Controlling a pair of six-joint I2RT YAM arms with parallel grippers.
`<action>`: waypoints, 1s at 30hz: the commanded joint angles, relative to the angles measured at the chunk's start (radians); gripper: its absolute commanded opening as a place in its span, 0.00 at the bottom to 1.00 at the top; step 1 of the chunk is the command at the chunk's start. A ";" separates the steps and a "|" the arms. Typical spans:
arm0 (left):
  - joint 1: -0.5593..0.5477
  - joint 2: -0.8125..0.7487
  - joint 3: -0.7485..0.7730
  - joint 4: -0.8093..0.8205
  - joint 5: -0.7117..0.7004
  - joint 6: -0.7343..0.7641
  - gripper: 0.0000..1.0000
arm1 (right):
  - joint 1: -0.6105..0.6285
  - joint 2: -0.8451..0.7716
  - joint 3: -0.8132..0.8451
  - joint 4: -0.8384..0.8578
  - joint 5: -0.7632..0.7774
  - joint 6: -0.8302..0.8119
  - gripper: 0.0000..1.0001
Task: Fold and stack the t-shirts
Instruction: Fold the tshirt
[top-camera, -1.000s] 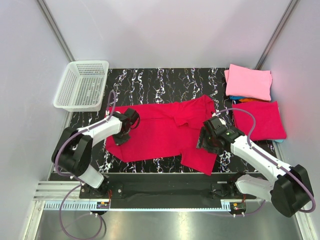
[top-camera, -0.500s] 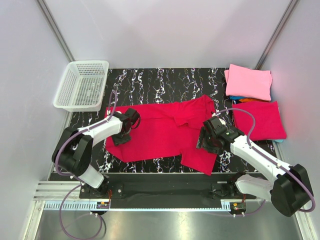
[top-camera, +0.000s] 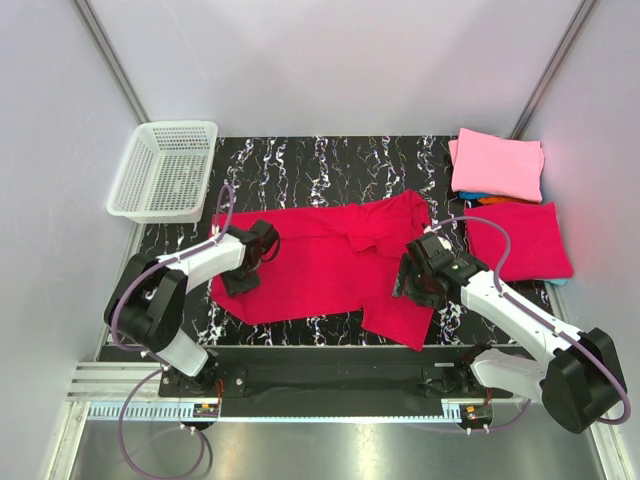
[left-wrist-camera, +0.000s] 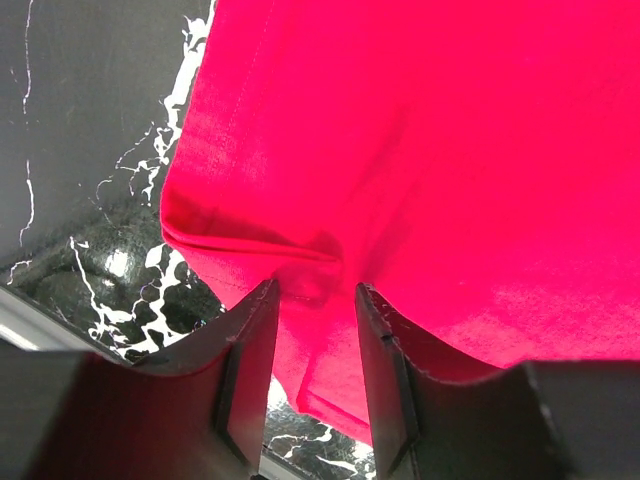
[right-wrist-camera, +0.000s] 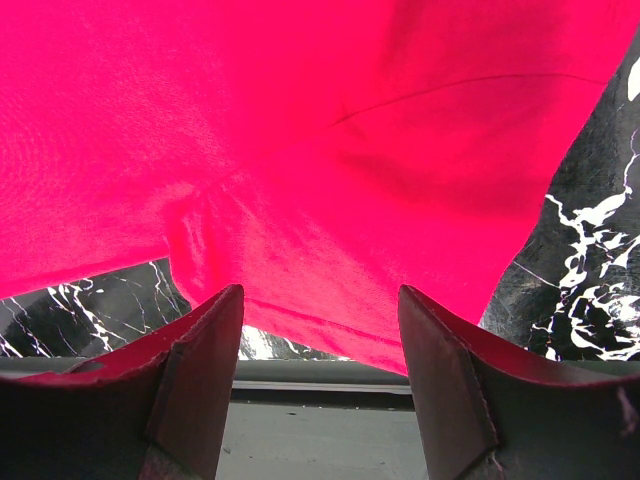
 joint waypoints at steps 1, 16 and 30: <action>-0.005 0.013 0.002 -0.005 0.002 -0.019 0.40 | 0.007 -0.017 0.025 0.007 0.020 0.003 0.70; -0.020 -0.008 0.000 -0.031 0.001 -0.025 0.00 | 0.007 -0.018 0.022 0.004 0.023 0.004 0.70; -0.051 -0.306 -0.013 -0.172 -0.056 -0.058 0.00 | 0.007 -0.169 -0.105 0.053 0.013 0.047 1.00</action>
